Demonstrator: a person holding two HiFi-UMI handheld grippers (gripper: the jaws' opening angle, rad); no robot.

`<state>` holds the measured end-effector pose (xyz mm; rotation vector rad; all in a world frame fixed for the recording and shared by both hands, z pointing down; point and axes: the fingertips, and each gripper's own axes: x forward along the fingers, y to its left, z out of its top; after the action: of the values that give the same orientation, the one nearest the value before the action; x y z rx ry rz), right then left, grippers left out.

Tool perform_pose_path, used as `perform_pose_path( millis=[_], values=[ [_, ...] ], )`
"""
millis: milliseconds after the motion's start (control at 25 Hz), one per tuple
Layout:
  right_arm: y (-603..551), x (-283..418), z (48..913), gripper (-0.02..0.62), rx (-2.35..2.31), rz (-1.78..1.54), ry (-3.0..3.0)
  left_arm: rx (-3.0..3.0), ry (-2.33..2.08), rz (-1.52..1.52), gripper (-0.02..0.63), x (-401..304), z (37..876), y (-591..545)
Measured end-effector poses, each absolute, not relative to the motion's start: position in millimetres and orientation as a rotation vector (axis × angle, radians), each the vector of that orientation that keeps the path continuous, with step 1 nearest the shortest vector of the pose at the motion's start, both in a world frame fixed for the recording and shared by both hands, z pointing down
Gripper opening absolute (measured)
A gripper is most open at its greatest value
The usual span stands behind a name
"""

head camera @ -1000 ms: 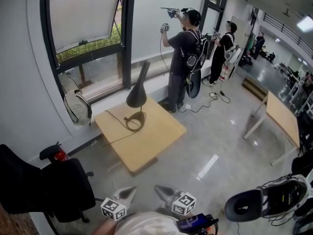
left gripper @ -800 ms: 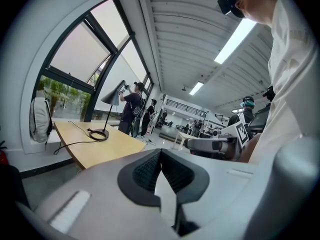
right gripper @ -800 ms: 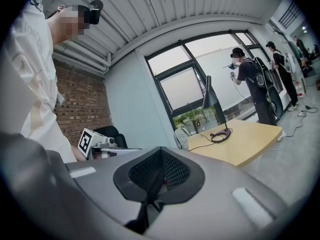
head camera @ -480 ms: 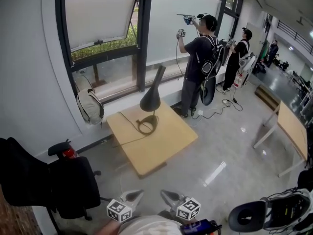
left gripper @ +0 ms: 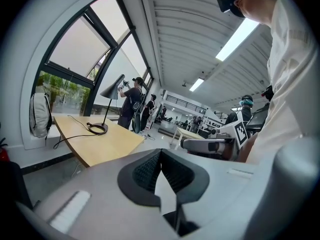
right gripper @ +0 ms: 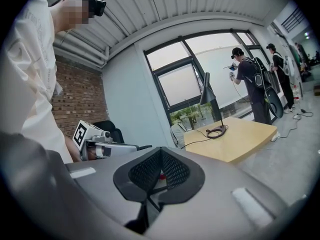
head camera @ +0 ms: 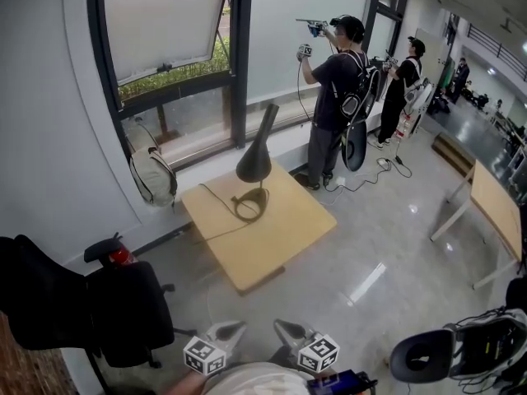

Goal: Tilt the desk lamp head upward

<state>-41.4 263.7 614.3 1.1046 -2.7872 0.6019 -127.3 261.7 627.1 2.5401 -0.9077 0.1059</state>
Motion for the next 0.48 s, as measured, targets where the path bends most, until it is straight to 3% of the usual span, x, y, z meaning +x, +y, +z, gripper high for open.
perform_pose_path(
  millis=[480],
  values=[
    [228,15,631,0.014,1.22,0.617,-2.715,2.543,-0.858,0.152,0.002,-79,634,228]
  ],
)
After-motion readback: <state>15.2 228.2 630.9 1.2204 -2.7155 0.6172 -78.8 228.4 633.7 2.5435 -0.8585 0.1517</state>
